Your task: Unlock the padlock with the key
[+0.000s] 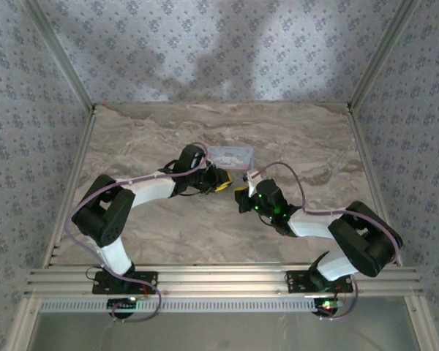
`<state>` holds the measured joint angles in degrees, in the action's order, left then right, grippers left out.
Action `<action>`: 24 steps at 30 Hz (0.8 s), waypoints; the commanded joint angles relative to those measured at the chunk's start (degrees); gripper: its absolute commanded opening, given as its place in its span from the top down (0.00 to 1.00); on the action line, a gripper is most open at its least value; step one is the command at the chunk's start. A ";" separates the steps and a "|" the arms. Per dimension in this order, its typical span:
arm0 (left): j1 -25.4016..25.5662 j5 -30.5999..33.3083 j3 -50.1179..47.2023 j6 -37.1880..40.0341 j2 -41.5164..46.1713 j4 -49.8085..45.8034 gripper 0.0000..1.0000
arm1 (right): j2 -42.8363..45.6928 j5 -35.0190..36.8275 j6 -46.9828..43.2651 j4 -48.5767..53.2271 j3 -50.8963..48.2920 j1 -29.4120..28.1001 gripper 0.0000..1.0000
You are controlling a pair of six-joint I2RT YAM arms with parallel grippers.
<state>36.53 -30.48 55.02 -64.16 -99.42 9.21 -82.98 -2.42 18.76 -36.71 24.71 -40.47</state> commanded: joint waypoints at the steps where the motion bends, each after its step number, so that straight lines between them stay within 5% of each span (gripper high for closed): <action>1: 0.56 -1.87 0.43 -0.23 0.72 1.77 0.89 | -0.76 -0.52 -0.53 -1.47 1.65 0.37 0.98; 24: 1.26 -2.65 1.05 -0.21 0.97 1.11 0.89 | -1.64 -1.18 -3.87 -3.50 3.28 0.76 0.98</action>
<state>36.75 -30.15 55.02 -64.14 -99.42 9.19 -83.88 -3.01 16.82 -37.08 25.17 -39.99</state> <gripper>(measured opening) 0.215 0.064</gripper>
